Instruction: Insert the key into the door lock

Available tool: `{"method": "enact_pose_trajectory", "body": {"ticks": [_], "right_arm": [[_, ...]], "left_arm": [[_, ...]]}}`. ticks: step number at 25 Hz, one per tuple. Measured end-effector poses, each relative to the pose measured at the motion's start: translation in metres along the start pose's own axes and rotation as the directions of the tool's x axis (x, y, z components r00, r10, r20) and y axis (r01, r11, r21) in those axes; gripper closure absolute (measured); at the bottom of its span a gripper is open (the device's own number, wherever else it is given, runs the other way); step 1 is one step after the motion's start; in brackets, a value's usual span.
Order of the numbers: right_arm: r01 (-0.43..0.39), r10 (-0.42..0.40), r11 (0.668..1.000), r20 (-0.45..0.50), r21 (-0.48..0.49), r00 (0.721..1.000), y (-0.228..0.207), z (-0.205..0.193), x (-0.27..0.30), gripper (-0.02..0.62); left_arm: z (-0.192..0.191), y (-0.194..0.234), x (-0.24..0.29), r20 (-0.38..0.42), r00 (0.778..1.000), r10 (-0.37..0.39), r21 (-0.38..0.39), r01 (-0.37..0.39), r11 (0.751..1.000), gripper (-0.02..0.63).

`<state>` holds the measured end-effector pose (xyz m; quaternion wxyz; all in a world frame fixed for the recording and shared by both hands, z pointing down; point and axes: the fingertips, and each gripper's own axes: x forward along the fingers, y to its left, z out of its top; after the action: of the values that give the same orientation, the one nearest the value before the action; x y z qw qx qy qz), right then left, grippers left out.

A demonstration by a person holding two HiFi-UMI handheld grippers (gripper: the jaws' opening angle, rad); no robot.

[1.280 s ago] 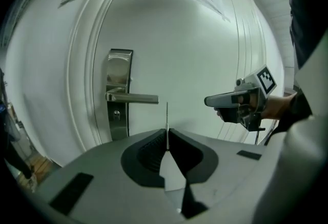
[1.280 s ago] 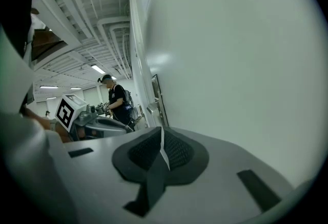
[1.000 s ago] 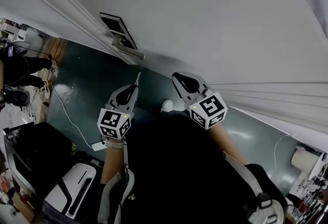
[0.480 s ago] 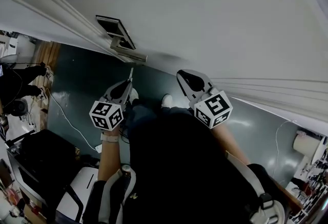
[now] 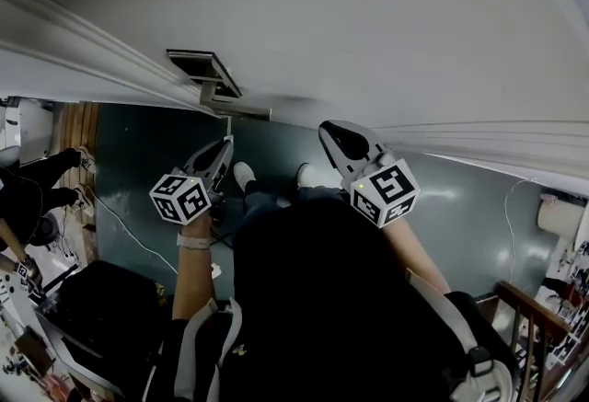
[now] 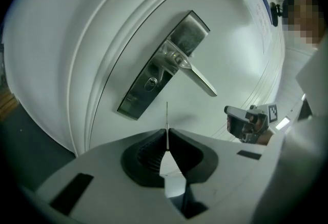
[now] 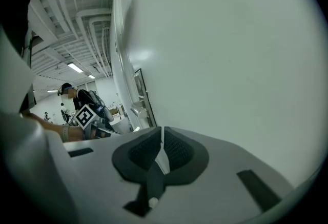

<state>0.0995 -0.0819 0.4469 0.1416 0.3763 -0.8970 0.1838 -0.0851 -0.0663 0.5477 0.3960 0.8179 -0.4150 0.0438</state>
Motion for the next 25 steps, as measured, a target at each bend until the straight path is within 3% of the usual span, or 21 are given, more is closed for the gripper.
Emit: {"method": "enact_pose_trajectory", "body": {"ticks": [7, 13, 21, 25], "right_arm": [[0.065, -0.066, 0.997, 0.014, 0.029, 0.998, 0.002, 0.000, 0.006, 0.569], [0.101, -0.102, 0.994, 0.026, 0.047, 0.994, 0.003, 0.000, 0.006, 0.569], [0.135, -0.137, 0.989, 0.034, 0.064, 0.990, 0.005, 0.003, -0.001, 0.569], [0.146, -0.149, 0.987, 0.037, 0.069, 0.988, 0.006, 0.005, -0.001, 0.569]], "left_arm": [[0.011, 0.019, 0.006, -0.006, 0.993, -0.116, -0.143, 0.114, 0.983, 0.578], [0.018, 0.028, 0.012, 0.015, 0.980, -0.197, -0.248, 0.194, 0.949, 0.578], [0.025, 0.027, 0.008, 0.032, 0.971, -0.238, -0.405, 0.230, 0.885, 0.578], [0.028, 0.029, 0.009, 0.034, 0.966, -0.256, -0.423, 0.246, 0.872, 0.578]]}}
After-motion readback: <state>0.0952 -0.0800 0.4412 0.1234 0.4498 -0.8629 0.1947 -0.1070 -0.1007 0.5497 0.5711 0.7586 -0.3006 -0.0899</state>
